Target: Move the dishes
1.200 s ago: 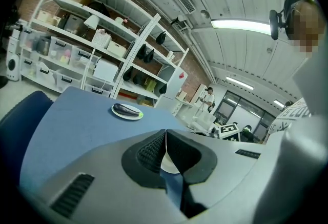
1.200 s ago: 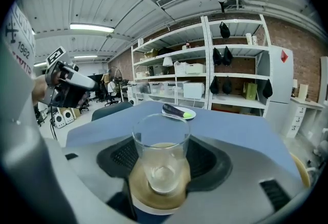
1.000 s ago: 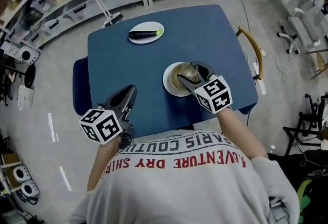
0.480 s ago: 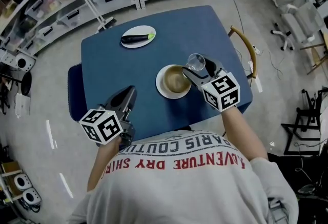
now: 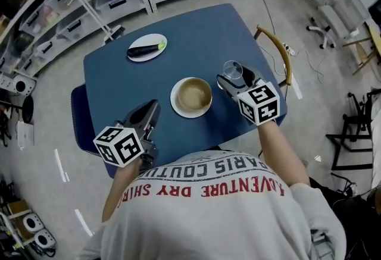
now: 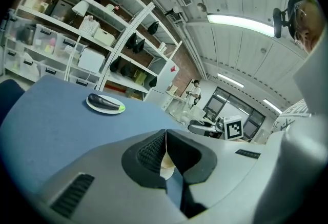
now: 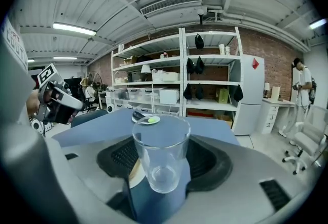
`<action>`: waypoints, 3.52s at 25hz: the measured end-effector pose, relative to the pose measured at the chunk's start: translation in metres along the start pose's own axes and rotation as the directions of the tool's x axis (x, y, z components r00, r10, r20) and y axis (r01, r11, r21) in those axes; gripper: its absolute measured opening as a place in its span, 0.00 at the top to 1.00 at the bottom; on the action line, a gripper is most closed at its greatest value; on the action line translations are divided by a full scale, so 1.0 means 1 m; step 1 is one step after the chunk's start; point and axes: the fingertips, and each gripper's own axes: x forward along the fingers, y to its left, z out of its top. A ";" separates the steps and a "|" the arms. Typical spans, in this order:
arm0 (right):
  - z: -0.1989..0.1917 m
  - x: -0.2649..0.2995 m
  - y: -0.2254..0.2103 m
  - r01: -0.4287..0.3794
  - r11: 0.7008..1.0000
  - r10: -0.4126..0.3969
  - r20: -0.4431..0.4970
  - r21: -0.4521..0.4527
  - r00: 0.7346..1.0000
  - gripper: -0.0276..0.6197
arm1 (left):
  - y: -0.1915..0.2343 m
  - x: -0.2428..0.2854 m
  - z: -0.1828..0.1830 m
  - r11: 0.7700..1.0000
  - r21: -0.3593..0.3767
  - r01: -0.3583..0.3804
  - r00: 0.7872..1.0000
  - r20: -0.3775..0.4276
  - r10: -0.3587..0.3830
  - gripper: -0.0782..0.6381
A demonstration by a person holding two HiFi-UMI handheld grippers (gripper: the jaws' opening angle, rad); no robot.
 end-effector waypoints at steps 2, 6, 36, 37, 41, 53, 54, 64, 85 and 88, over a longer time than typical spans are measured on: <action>-0.009 -0.001 -0.008 0.018 1.000 -0.018 -0.014 0.005 1.000 0.51 | -0.004 0.007 -0.001 1.000 0.003 0.011 1.000 -0.010 -0.011 0.85; -0.023 0.000 -0.022 0.048 0.999 -0.047 -0.033 0.011 0.998 0.52 | -0.007 0.019 -0.004 1.000 0.008 0.024 0.999 -0.030 -0.024 0.85; -0.041 -0.027 -0.034 0.128 0.988 -0.129 0.008 0.089 0.992 0.50 | -0.001 0.012 -0.024 1.000 -0.015 0.009 0.997 -0.072 -0.010 0.85; -0.041 -0.030 -0.032 0.129 0.987 -0.131 0.010 0.094 0.991 0.50 | -0.001 0.009 -0.025 1.000 -0.015 0.011 0.997 -0.072 -0.012 0.85; -0.040 -0.045 -0.022 0.152 0.983 -0.154 0.016 0.106 0.988 0.50 | -0.003 -0.002 -0.030 1.000 -0.004 0.019 0.997 -0.074 -0.019 0.85; -0.056 -0.035 0.056 0.055 0.990 -0.054 -0.009 0.131 0.998 0.50 | -0.003 -0.030 -0.052 1.000 0.003 0.022 0.995 -0.093 -0.022 0.85; -0.056 -0.031 0.060 0.043 0.990 -0.042 -0.009 0.137 0.999 0.50 | -0.002 -0.033 -0.053 1.000 0.002 0.016 0.996 -0.089 -0.016 0.85; -0.056 0.013 0.071 -0.011 0.988 0.020 -0.056 0.153 0.998 0.50 | 0.021 -0.057 -0.048 0.998 -0.029 -0.064 0.997 -0.049 0.062 0.85; -0.091 0.040 0.076 0.026 0.962 0.025 -0.183 0.271 0.983 0.70 | 0.034 -0.065 -0.058 0.993 -0.059 -0.099 0.994 -0.056 0.096 0.85; -0.092 0.040 0.073 0.051 0.960 0.002 -0.191 0.274 0.982 0.81 | 0.034 -0.065 -0.057 0.993 -0.058 -0.101 0.994 -0.056 0.098 0.85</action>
